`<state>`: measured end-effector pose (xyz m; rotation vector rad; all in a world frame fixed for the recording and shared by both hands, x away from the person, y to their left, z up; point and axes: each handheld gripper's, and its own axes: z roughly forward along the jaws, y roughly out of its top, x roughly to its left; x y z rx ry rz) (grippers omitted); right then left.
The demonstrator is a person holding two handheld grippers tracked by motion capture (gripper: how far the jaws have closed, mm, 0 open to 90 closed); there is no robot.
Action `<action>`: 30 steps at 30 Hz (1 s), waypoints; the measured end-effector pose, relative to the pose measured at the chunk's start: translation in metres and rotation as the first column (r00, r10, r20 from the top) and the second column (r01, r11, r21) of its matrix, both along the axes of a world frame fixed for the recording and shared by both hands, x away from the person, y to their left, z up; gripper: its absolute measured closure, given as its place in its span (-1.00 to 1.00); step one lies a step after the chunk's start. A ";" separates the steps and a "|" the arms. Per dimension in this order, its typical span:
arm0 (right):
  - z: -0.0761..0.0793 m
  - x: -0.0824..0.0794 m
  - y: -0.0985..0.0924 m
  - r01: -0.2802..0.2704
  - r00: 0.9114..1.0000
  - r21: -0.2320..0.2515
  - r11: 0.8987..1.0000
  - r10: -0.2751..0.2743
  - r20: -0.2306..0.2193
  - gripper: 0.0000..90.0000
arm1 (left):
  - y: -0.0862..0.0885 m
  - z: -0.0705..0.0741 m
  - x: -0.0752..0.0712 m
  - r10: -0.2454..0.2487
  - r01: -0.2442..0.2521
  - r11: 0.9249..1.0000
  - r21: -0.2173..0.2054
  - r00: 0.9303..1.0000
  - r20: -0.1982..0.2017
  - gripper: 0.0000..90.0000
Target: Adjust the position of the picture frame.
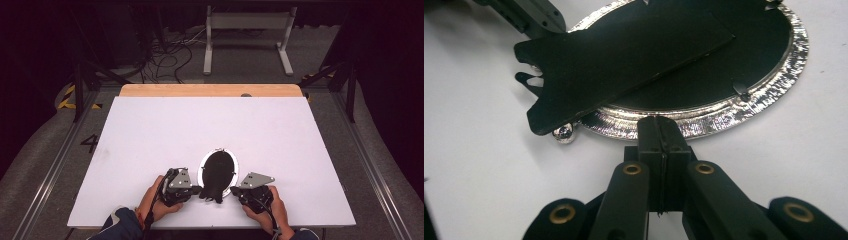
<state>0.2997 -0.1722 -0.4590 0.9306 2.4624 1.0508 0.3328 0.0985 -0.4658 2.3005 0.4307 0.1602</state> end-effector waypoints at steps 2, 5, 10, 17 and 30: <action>0.000 0.003 -0.001 0.008 1.000 0.009 1.000 -0.008 -0.003 1.00 | -0.001 0.000 0.002 0.006 -0.006 1.000 0.003 1.000 0.008 1.00; -0.001 0.008 -0.001 0.019 1.000 0.014 1.000 -0.019 -0.003 1.00 | -0.002 0.000 0.005 0.012 -0.012 1.000 -0.001 1.000 0.003 1.00; 0.000 0.015 -0.001 0.033 0.999 0.003 0.999 -0.033 0.007 1.00 | -0.004 0.000 0.012 0.023 -0.023 1.000 -0.002 1.000 0.011 1.00; 0.000 0.029 -0.004 0.057 0.998 0.001 0.998 -0.057 0.007 1.00 | -0.013 0.001 0.020 0.079 -0.079 0.997 0.009 0.997 0.016 1.00; 0.000 0.048 -0.008 0.096 0.995 -0.003 0.995 -0.096 0.019 1.00 | -0.020 0.001 0.034 0.106 -0.107 0.994 -0.009 0.994 -0.011 1.00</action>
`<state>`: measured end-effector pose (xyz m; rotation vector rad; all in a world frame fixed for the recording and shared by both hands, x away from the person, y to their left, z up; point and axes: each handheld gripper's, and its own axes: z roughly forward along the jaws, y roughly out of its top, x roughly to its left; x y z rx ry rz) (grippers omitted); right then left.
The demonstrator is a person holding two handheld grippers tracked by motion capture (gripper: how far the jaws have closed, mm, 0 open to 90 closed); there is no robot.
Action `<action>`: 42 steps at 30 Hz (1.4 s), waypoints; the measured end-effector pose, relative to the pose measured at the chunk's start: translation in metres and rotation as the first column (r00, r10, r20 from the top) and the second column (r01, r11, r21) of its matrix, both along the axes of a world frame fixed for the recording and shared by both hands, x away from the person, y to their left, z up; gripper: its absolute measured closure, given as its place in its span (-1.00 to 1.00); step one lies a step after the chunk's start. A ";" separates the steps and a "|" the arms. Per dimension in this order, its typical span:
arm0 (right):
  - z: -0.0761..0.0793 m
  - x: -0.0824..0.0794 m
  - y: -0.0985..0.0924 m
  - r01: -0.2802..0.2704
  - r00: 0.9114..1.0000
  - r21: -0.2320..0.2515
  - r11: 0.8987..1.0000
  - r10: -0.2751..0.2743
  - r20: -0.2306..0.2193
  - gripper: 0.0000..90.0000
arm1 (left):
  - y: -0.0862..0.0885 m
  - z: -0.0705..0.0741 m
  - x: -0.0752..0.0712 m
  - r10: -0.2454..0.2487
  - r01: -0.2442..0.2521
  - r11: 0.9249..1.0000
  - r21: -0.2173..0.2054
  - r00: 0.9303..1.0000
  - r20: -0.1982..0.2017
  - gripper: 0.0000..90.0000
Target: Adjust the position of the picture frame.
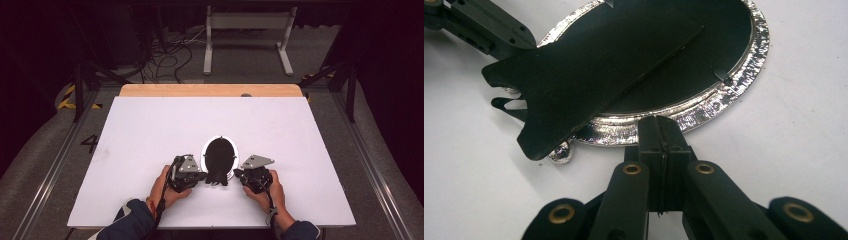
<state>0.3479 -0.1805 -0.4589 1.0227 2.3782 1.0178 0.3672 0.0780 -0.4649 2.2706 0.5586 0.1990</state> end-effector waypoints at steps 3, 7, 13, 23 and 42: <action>-0.001 0.003 -0.002 0.010 1.000 0.008 1.000 -0.011 0.005 1.00 | -0.002 0.000 0.003 -0.004 0.004 1.000 -0.002 1.000 0.001 1.00; -0.001 0.006 -0.003 0.019 1.000 0.006 1.000 -0.019 0.011 1.00 | -0.004 0.000 0.006 -0.002 0.002 1.000 -0.012 1.000 -0.008 1.00; -0.002 0.007 -0.006 -0.009 1.000 0.015 1.000 0.008 0.019 1.00 | -0.002 -0.001 0.007 -0.013 0.013 1.000 -0.016 1.000 0.001 1.00; -0.003 0.006 -0.009 -0.039 0.999 0.010 0.999 0.039 0.034 0.93 | -0.002 -0.002 0.006 -0.018 0.018 1.000 -0.017 1.000 0.007 1.00; -0.003 0.008 -0.012 -0.022 1.000 0.029 0.999 0.022 0.021 0.59 | -0.001 0.002 0.007 -0.030 0.030 0.999 0.015 0.999 0.021 0.94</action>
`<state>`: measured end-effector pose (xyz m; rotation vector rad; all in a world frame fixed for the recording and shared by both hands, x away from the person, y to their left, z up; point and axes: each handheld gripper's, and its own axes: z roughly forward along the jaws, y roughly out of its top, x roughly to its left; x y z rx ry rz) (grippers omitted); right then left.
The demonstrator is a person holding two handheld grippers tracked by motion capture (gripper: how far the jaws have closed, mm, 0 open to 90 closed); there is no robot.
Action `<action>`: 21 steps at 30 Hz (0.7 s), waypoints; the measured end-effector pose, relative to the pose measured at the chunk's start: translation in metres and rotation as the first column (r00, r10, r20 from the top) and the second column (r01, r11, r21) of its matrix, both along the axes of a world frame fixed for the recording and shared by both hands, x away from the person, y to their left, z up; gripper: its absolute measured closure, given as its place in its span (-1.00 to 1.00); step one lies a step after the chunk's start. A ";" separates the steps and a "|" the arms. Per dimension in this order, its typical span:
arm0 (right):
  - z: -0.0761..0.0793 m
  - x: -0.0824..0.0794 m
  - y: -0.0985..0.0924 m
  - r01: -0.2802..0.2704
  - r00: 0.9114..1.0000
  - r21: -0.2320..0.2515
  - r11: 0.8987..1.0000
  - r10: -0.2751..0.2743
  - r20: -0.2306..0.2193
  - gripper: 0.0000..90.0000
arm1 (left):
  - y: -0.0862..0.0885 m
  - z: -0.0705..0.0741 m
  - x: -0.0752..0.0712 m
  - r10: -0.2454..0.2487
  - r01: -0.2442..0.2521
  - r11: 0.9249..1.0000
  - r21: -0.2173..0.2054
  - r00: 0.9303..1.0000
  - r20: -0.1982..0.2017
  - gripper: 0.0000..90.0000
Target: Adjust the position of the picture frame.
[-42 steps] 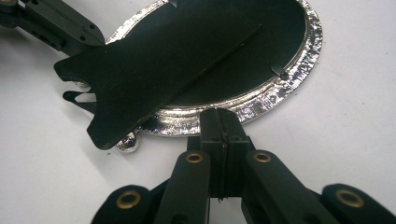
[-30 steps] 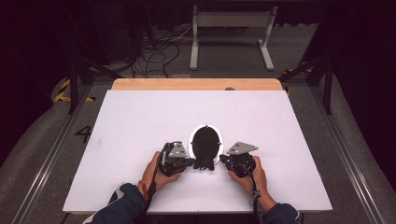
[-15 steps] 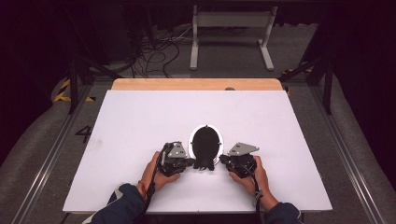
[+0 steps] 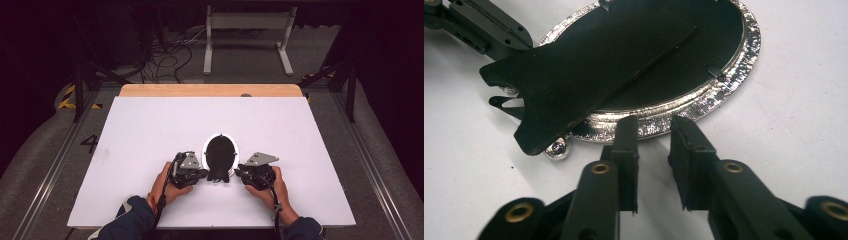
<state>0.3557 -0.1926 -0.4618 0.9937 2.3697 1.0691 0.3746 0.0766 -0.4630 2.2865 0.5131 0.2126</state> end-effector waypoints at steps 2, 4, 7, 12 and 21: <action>0.000 0.000 -0.002 -0.001 1.000 0.007 1.000 0.001 -0.003 0.55 | 0.003 0.003 -0.001 0.011 -0.011 0.999 -0.032 1.000 -0.008 0.92; 0.002 -0.001 -0.004 -0.005 1.000 0.016 1.000 0.005 0.004 0.53 | 0.006 0.005 -0.001 0.010 -0.010 0.999 -0.036 1.000 0.009 0.91; 0.006 -0.004 -0.008 -0.011 1.000 0.026 1.000 0.011 0.013 0.49 | 0.016 0.013 -0.003 0.006 -0.004 0.998 -0.056 0.999 0.035 0.87; 0.014 -0.011 -0.011 -0.043 0.999 0.027 0.999 0.042 0.012 0.46 | 0.034 0.023 -0.009 0.012 -0.007 0.998 -0.062 0.996 0.087 0.74; 0.024 -0.018 -0.011 -0.069 0.998 0.040 0.997 0.068 0.007 0.52 | 0.078 0.029 -0.029 0.097 -0.084 0.993 -0.089 0.983 0.154 0.29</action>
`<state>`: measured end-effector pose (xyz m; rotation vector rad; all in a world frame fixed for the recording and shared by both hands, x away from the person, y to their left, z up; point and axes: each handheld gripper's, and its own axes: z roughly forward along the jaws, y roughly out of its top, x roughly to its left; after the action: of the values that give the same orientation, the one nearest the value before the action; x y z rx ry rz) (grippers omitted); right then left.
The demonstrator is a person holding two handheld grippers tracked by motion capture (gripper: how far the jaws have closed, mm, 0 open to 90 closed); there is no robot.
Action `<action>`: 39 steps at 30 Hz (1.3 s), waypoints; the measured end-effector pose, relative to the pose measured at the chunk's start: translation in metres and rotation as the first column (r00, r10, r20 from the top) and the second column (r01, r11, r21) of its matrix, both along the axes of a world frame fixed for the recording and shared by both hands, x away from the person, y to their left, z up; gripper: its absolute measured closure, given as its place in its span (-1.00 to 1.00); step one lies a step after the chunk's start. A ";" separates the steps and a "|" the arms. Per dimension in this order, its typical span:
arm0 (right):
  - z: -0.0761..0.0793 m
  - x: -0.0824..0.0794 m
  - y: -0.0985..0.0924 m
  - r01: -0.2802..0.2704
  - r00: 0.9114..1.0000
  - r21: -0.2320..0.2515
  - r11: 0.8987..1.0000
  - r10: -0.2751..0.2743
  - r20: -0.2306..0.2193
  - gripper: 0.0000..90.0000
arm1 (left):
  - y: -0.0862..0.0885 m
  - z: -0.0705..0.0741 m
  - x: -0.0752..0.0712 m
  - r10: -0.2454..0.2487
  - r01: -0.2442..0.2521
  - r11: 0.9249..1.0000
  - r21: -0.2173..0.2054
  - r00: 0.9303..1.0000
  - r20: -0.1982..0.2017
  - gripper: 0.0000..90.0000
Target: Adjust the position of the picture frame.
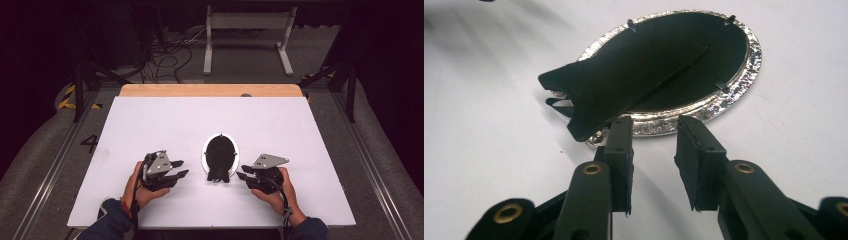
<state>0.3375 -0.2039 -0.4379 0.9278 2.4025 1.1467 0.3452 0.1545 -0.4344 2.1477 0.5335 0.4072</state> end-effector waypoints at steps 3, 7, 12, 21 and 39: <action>0.001 -0.002 0.002 -0.009 1.000 -0.002 1.000 0.009 -0.009 0.50 | 0.016 -0.001 -0.012 0.038 -0.039 0.999 0.011 0.998 0.048 0.05; 0.002 -0.003 0.007 -0.022 1.000 -0.017 1.000 0.022 -0.010 0.51 | 0.030 -0.006 -0.022 0.065 -0.066 0.998 0.009 0.997 0.034 -0.23; 0.003 -0.005 0.013 -0.046 0.998 -0.018 0.999 0.046 -0.031 0.49 | 0.051 -0.013 -0.031 0.119 -0.119 0.993 0.006 0.993 0.007 -0.34; -0.002 -0.010 0.028 -0.082 0.995 -0.051 0.995 0.078 -0.069 0.37 | 0.082 -0.023 -0.032 0.209 -0.210 0.978 -0.017 0.976 -0.061 -0.45; -0.016 -0.001 0.042 -0.016 0.995 -0.099 0.995 0.006 -0.099 0.22 | 0.088 -0.025 -0.038 0.220 -0.221 0.975 -0.005 0.973 -0.071 -0.47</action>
<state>0.3362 -0.1622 -0.4535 0.9609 2.5209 0.9964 0.3067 0.2427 -0.4597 2.1033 0.8177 0.4499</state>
